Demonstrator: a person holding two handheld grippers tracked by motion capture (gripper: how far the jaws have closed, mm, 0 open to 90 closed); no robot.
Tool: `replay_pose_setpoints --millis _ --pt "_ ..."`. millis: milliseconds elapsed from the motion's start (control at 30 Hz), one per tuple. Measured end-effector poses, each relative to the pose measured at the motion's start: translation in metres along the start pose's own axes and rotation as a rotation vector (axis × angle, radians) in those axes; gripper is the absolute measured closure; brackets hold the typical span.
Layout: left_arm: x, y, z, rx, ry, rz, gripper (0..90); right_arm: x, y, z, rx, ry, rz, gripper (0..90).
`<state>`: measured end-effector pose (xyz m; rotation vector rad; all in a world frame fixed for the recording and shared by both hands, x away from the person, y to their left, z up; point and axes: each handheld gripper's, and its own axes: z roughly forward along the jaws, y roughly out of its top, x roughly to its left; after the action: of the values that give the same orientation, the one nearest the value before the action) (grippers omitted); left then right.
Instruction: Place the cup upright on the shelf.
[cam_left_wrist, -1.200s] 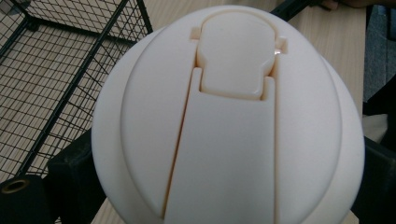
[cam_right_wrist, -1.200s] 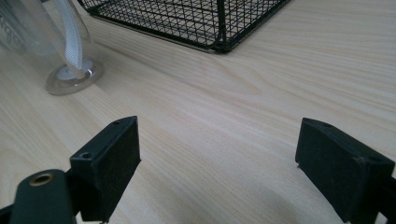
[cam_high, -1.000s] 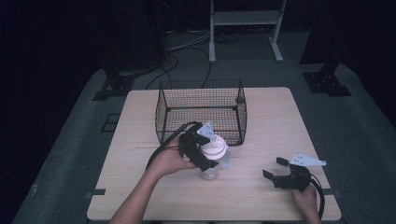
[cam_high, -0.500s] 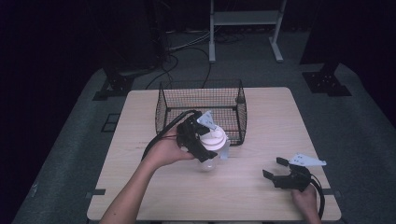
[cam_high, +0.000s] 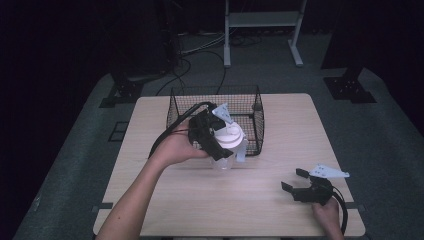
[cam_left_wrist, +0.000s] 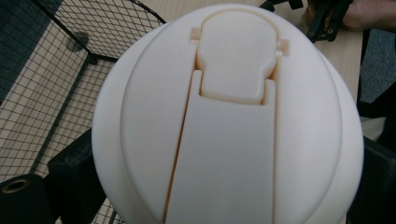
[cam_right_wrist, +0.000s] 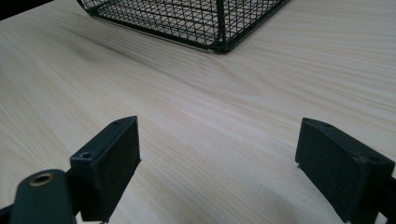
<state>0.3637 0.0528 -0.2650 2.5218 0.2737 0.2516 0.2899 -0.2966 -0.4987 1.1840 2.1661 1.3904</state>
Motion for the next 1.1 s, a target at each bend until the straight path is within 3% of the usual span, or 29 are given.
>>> replay_pose_setpoints --millis 600,1100 --pt "0.027 0.024 -0.028 -0.014 -0.009 -0.035 5.4 0.0 0.0 0.0 -0.002 0.0 0.003 12.9" --pt "0.06 0.033 -0.057 -0.047 0.029 -0.097 5.4 -0.001 0.0 -0.001 -0.002 0.003 0.007 12.9"
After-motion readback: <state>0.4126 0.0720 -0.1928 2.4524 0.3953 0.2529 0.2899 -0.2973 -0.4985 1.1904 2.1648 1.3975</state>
